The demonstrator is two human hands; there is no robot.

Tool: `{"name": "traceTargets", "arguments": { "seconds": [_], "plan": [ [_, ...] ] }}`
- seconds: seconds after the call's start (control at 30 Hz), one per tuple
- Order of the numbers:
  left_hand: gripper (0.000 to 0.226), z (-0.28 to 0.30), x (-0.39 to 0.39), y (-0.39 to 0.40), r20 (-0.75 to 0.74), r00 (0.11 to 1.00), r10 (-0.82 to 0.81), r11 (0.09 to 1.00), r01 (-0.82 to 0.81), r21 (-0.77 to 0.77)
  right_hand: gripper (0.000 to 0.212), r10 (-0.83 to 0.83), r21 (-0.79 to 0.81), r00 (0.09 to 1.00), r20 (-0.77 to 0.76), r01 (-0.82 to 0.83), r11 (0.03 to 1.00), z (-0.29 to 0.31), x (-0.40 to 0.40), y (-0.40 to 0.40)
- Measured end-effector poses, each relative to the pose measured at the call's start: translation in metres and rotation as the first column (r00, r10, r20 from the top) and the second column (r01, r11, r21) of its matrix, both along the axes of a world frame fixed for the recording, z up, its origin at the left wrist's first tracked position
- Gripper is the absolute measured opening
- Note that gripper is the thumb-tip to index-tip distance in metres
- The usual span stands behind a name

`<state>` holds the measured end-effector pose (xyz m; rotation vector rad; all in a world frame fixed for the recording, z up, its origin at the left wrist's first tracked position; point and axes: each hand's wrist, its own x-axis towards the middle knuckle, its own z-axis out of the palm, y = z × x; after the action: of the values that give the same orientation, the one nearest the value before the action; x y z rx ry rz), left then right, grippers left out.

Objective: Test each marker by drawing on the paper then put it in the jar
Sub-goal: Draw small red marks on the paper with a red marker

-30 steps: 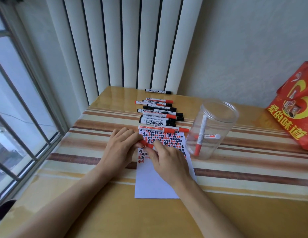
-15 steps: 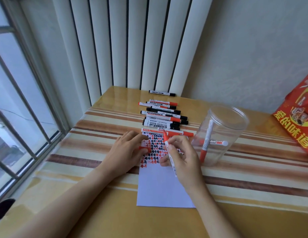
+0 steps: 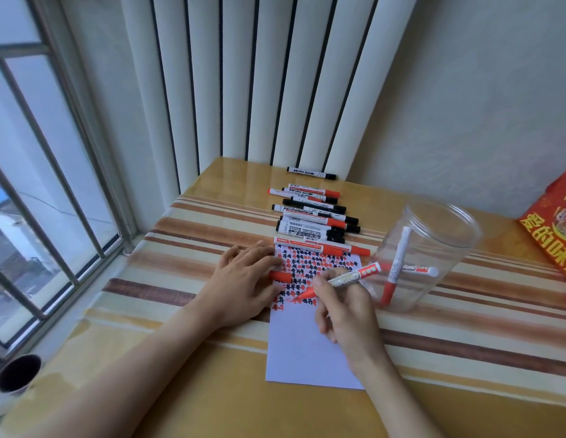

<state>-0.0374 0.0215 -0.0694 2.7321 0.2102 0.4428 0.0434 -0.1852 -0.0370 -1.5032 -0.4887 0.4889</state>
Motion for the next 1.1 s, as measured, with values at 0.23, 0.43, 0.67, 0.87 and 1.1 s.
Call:
{"name": "traceTargets", "arguments": {
  "seconds": [0.23,0.43,0.67,0.87,1.1],
  "plan": [
    [0.063,-0.001,0.001,-0.001,-0.031,0.999,0.012,1.000,-0.012,0.019,0.017,0.067,-0.169,0.986,0.153,-0.041,0.985,-0.004,-0.008,0.001],
    [0.062,0.002,0.001,-0.001,-0.015,1.000,0.016,1.000,-0.016,0.021,0.013,0.069,-0.226,0.985,0.158,-0.031,0.974,-0.010,-0.005,0.004],
    [0.058,0.002,0.001,-0.001,-0.014,1.000,0.013,1.000,-0.013,0.014,0.015,0.087,-0.221,0.982,0.166,-0.049,0.974,-0.015,-0.003,0.005],
    [0.061,0.001,0.001,-0.001,-0.007,1.000,0.019,1.000,-0.019,0.016,0.011,0.057,-0.221,0.985,0.162,-0.020,0.975,-0.014,-0.002,0.005],
    [0.055,0.002,0.001,-0.001,0.000,1.000,0.019,1.000,-0.019,0.012,0.012,0.095,-0.240,0.984,0.151,-0.057,0.969,-0.012,-0.005,0.005]
  ]
}}
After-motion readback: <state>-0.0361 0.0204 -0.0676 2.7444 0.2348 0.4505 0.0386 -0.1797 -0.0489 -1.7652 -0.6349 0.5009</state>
